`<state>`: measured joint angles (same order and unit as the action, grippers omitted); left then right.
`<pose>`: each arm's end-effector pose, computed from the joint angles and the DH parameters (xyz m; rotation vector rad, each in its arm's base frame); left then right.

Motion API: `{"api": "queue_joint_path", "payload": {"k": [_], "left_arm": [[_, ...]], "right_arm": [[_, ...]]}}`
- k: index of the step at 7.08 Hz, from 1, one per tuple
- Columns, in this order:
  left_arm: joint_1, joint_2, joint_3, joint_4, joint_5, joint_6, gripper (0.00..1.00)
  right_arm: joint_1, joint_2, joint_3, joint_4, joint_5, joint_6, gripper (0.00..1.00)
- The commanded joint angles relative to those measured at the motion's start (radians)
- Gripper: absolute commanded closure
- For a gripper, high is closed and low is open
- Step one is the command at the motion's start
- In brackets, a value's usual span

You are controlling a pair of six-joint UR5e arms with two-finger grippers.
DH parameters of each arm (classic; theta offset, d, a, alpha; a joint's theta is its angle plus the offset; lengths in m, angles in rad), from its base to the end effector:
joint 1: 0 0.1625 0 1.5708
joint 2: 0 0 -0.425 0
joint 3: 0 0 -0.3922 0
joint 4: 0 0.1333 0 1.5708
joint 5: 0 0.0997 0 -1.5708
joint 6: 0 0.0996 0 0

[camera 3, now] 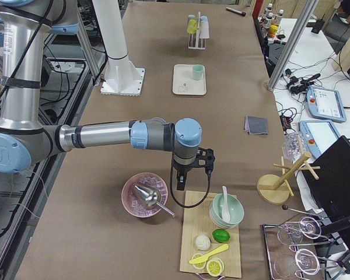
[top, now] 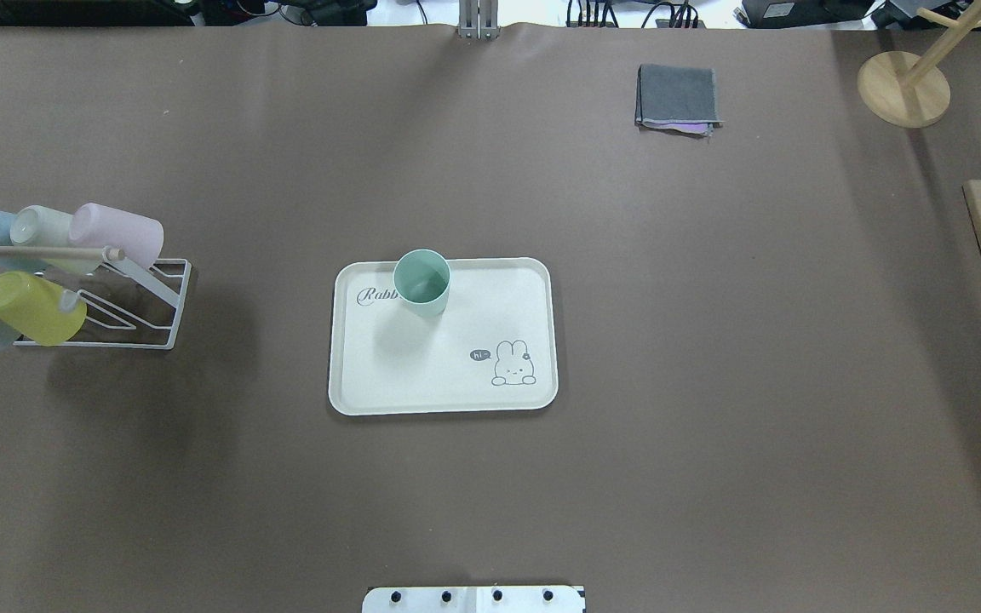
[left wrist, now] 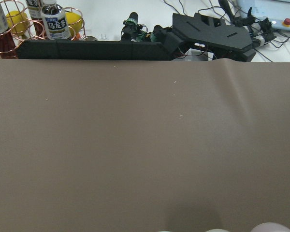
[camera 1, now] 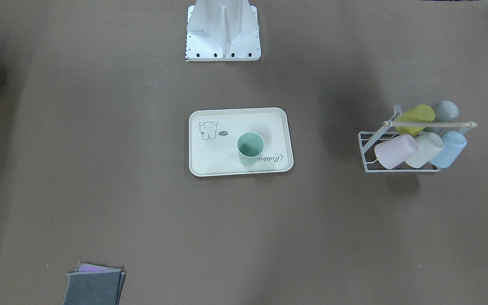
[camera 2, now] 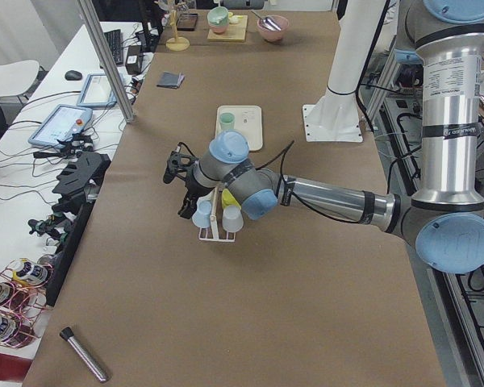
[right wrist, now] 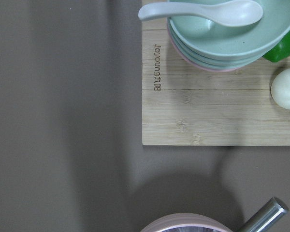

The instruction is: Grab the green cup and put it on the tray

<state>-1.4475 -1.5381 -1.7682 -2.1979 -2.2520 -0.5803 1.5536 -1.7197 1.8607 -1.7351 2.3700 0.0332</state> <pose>-0.0088 -0.5030 0.5064 0.4904 0.8652 -0.1492 0.0546 -0.4243 0.5994 -0.0422 -0.7984 0.0244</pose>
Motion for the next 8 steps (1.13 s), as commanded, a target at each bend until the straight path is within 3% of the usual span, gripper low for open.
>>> {"api": "queue_joint_path", "payload": {"k": [1, 4, 6, 8], "left_arm": [[-0.063, -0.051, 0.102, 0.069, -0.050, 0.092, 0.02], [-0.138, -0.123, 0.144, 0.310, -0.113, 0.271, 0.02], [-0.128, -0.163, 0.249, 0.328, -0.161, 0.290, 0.02], [-0.123, -0.220, 0.373, 0.435, -0.159, 0.293, 0.02]], "right_arm": [[0.000, 0.002, 0.000, 0.000, -0.002, -0.001, 0.00], [0.000, 0.000, -0.001, 0.000, -0.002, -0.001, 0.00], [0.000, 0.000, 0.002, 0.000, 0.000, -0.001, 0.00], [0.000, 0.000, 0.002, 0.000, 0.002, -0.001, 0.00]]}}
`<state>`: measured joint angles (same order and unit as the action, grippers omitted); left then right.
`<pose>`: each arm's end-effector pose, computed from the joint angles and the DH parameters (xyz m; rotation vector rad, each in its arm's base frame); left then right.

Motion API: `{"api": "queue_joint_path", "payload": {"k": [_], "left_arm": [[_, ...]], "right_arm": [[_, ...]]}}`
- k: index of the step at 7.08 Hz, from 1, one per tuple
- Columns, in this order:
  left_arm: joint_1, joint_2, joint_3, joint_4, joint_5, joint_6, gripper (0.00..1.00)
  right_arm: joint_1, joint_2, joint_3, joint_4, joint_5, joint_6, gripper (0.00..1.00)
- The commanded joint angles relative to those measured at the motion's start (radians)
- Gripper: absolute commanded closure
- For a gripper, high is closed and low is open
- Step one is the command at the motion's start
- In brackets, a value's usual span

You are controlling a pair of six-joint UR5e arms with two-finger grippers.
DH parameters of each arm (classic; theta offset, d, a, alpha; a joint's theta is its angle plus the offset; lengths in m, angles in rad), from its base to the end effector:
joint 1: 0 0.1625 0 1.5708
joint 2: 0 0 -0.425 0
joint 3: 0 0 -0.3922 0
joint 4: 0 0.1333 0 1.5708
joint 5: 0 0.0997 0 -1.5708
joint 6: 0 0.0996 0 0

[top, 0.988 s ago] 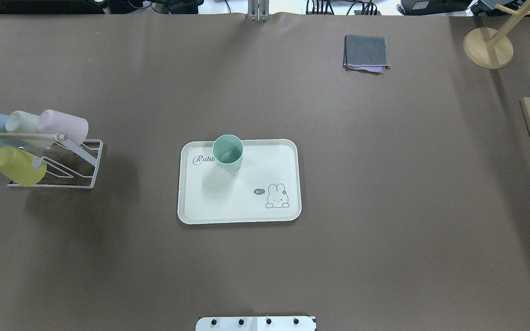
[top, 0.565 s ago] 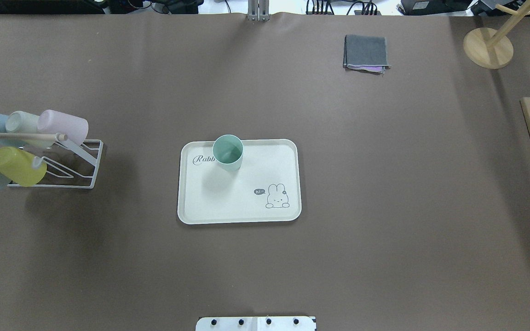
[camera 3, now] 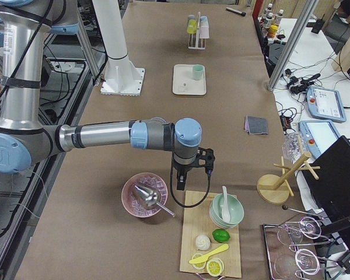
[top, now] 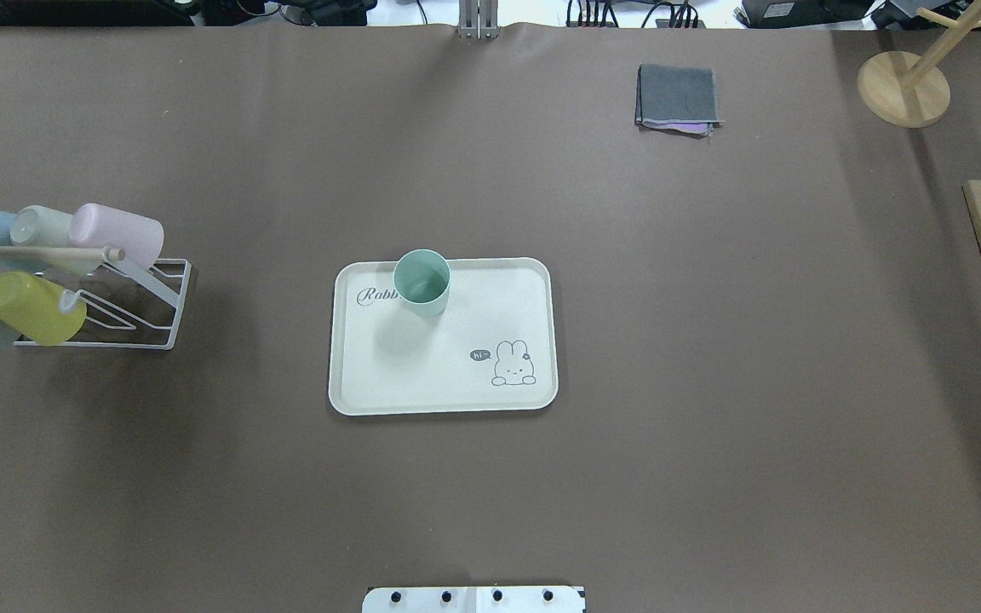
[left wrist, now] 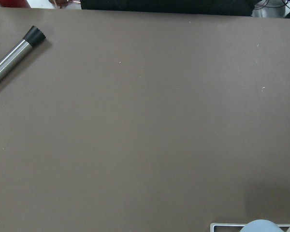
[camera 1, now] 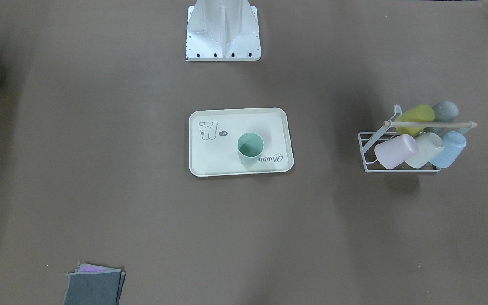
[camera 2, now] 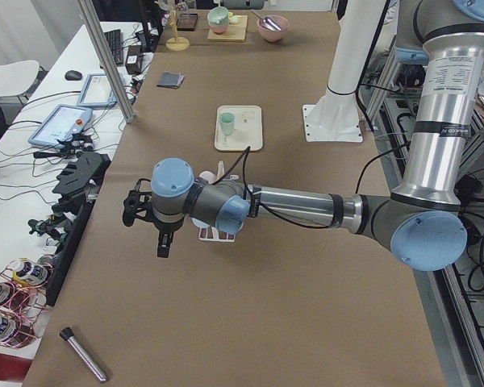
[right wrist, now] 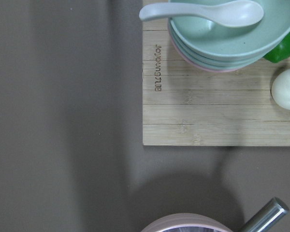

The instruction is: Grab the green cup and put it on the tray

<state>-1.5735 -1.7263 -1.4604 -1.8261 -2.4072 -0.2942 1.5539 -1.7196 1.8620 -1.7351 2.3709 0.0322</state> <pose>-0.0609 -0.5724 0.5989 0.1592 0.8625 -0.1520 0.0547 -0.4244 0.5987 -0.0404 -0.7993 0.0232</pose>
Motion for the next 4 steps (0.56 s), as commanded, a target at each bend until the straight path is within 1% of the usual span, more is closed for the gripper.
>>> {"api": "queue_joint_path", "payload": {"k": [1, 2, 4], "left_arm": [[-0.002, -0.029, 0.054, 0.074, -0.010, 0.041, 0.02], [-0.002, -0.027, 0.051, 0.080, -0.010, 0.035, 0.02], [-0.002, -0.018, -0.003, 0.084, -0.029, 0.035, 0.02]], "right_arm": [[0.000, 0.000, 0.002, 0.000, 0.001, 0.000, 0.00], [0.000, 0.002, 0.002, 0.000, 0.001, 0.000, 0.00], [0.000, 0.000, 0.006, 0.000, 0.001, 0.000, 0.00]]}}
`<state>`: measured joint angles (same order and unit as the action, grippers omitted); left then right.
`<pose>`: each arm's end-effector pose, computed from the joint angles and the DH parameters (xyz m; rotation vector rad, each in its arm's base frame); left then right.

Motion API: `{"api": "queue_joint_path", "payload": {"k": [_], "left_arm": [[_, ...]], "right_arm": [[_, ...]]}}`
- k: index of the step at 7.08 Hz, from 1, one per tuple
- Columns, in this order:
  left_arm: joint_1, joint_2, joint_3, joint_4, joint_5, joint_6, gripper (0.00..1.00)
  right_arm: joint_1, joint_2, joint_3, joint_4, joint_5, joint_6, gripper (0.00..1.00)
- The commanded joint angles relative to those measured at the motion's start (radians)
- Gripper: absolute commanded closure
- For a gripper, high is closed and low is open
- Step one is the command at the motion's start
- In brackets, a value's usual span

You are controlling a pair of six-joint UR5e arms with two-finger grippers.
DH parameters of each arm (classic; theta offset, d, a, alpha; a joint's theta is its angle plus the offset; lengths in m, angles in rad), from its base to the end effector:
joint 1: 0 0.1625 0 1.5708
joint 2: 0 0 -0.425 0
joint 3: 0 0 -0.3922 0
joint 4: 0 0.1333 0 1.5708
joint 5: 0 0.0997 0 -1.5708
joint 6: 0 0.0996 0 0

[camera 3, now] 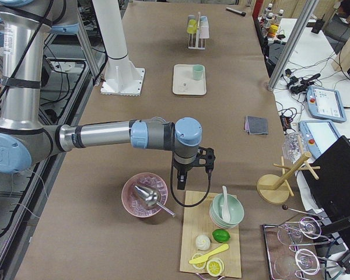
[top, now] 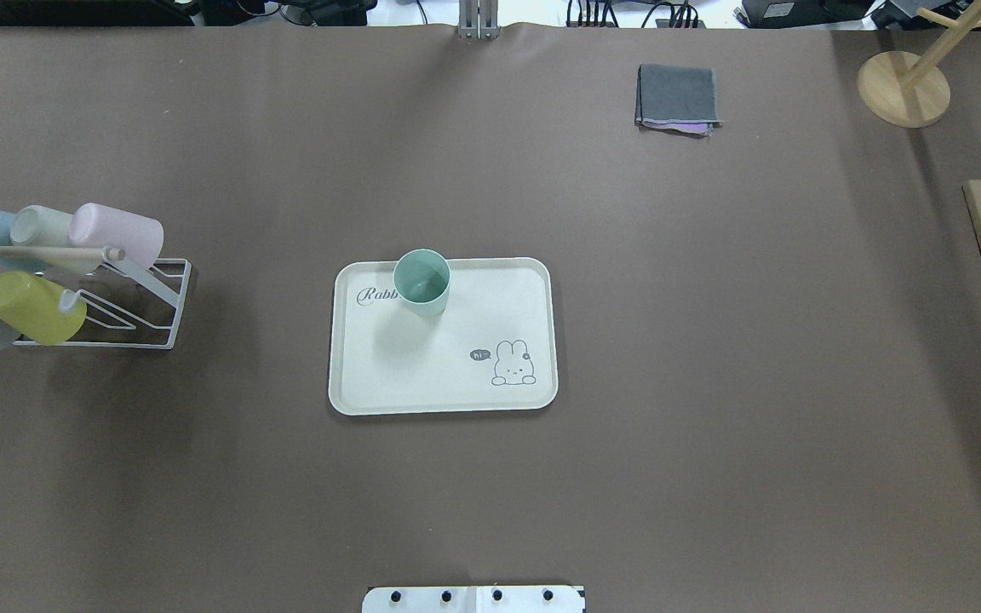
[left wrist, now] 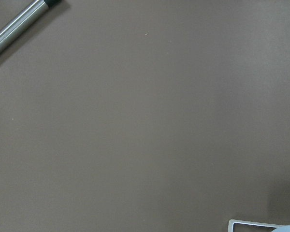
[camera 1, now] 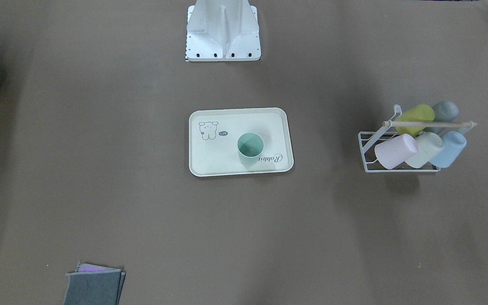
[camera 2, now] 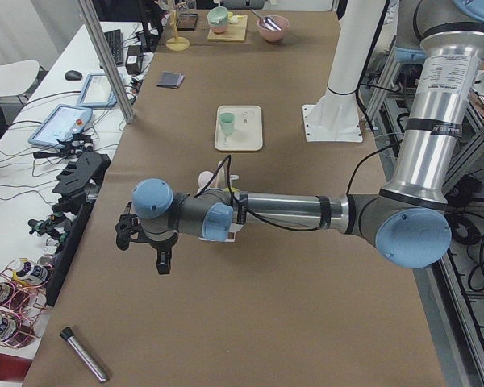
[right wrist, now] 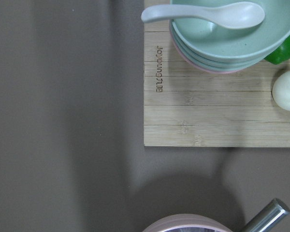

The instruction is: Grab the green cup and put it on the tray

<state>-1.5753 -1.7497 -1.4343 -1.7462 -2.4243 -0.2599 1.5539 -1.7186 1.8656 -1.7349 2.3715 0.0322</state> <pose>-0.0609 -0.5787 0.6065 0.0945 0.8697 -0.1544 0.0546 -0.4249 0.5965 -0.0358 -0.8001 0.0213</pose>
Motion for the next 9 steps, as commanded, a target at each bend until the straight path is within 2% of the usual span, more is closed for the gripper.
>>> {"api": "queue_joint_path", "payload": {"k": [1, 2, 9], "left_arm": [[0.001, 0.009, -0.037, 0.017, -0.039, -0.001, 0.02], [0.001, 0.010, -0.040, 0.067, -0.061, 0.005, 0.02], [-0.002, 0.035, -0.031, 0.068, -0.044, 0.030, 0.02]], "right_arm": [[0.000, -0.001, 0.003, -0.002, 0.000, 0.000, 0.00], [0.000, -0.001, 0.003, -0.002, 0.000, 0.002, 0.00], [0.000, -0.001, 0.003, -0.002, 0.000, 0.002, 0.00]]}}
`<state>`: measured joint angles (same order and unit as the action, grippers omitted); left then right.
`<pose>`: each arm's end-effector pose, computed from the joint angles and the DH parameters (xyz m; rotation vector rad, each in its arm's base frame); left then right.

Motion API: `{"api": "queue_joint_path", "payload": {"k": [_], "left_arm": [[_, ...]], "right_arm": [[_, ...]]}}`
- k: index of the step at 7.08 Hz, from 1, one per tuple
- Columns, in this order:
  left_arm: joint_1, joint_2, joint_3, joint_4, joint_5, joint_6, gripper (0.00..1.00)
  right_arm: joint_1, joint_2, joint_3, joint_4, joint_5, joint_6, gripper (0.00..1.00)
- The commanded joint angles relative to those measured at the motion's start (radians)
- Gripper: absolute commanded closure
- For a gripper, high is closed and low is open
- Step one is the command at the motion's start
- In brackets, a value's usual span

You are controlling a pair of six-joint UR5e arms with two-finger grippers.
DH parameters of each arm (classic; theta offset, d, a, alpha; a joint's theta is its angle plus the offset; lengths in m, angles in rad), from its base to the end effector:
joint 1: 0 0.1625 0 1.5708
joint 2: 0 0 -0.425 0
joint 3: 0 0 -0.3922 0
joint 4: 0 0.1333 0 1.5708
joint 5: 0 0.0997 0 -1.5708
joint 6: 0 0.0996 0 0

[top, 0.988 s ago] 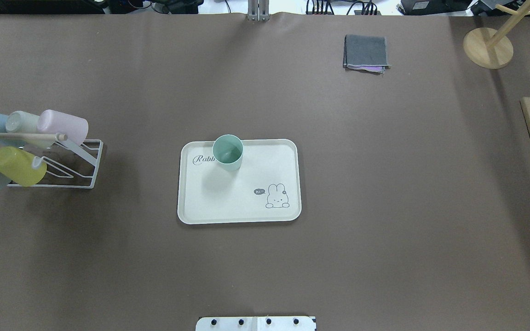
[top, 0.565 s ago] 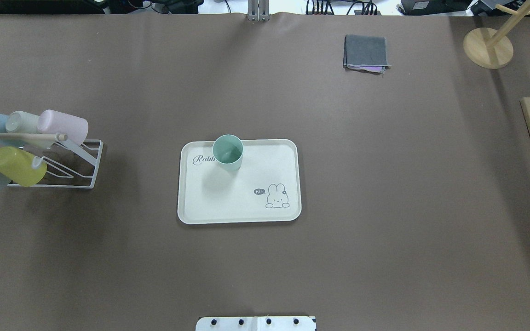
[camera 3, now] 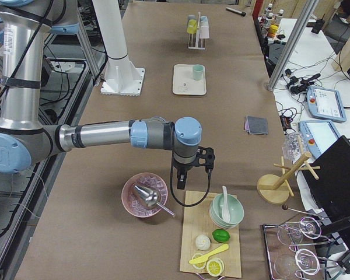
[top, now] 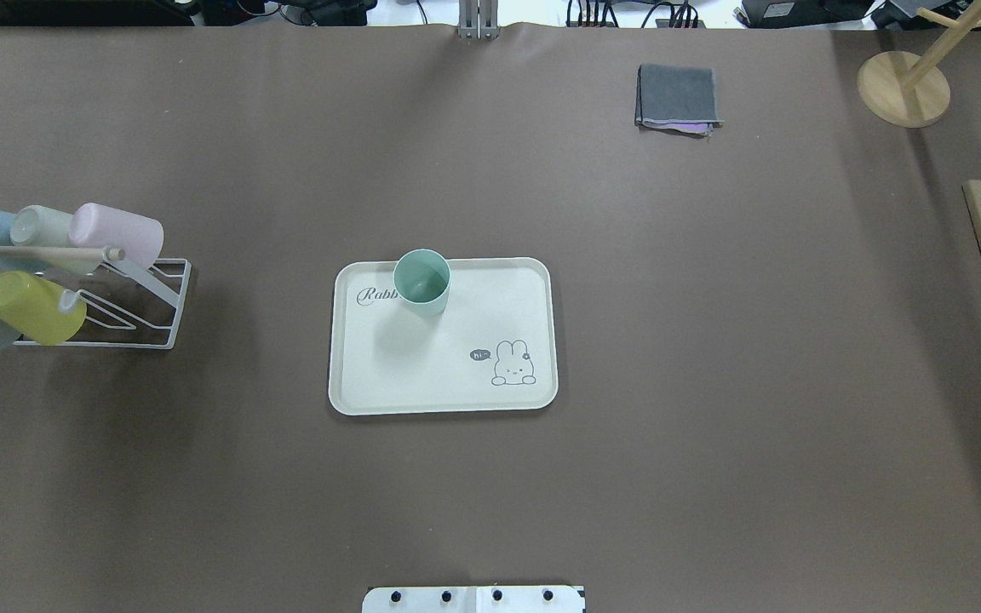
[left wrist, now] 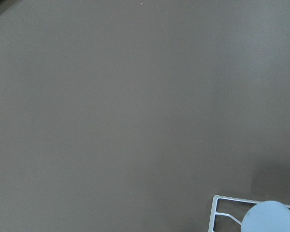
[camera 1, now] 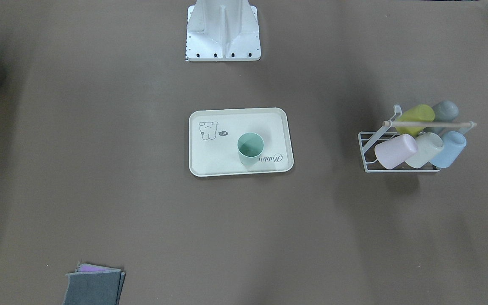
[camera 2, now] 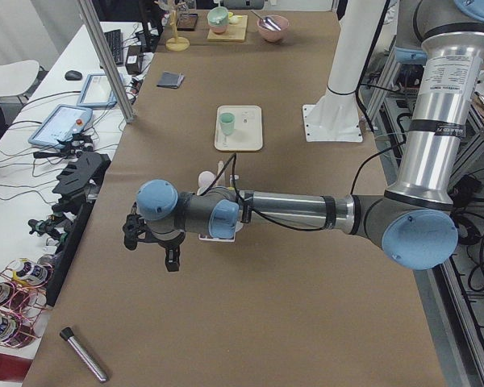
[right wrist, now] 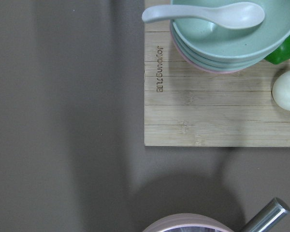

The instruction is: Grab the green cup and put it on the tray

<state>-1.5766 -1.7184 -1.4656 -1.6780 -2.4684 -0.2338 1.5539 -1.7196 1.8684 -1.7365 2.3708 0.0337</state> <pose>-0.0587 -0.5619 0.6128 0.0366 0.9067 -0.1558 0.0547 -0.4244 0.5957 -0.0362 -0.7993 0.0227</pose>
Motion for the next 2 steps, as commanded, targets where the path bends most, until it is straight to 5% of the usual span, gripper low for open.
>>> {"api": "queue_joint_path", "payload": {"k": [1, 2], "left_arm": [[0.000, 0.006, 0.001, 0.000, 0.011, 0.034, 0.02], [-0.002, 0.008, 0.001, 0.000, 0.023, 0.062, 0.02]], "right_arm": [[0.000, 0.000, 0.000, 0.000, 0.001, 0.000, 0.00], [0.000, -0.002, 0.000, 0.000, 0.001, 0.000, 0.00]]}}
